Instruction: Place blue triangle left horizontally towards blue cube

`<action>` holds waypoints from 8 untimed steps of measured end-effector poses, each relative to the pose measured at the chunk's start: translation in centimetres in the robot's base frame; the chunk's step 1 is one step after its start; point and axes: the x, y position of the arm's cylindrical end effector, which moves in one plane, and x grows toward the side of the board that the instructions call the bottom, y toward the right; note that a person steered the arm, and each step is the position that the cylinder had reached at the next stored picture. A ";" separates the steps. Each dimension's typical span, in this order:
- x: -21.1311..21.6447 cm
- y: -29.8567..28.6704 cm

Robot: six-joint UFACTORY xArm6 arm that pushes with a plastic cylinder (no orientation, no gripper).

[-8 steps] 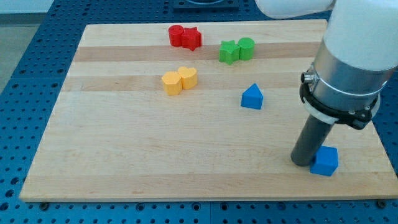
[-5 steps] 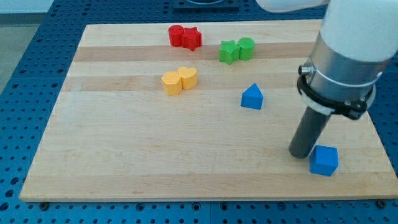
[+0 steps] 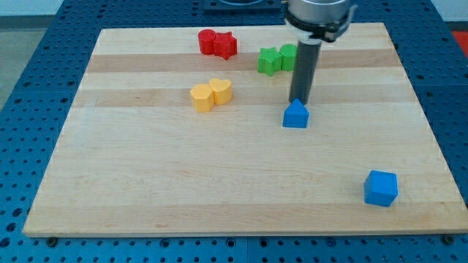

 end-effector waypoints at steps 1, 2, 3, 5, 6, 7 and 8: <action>0.1 -0.5; 0.2 -0.3; 1.0 0.0; 4.1 -0.5; 6.3 -1.2; 8.7 -1.4; 9.9 -1.2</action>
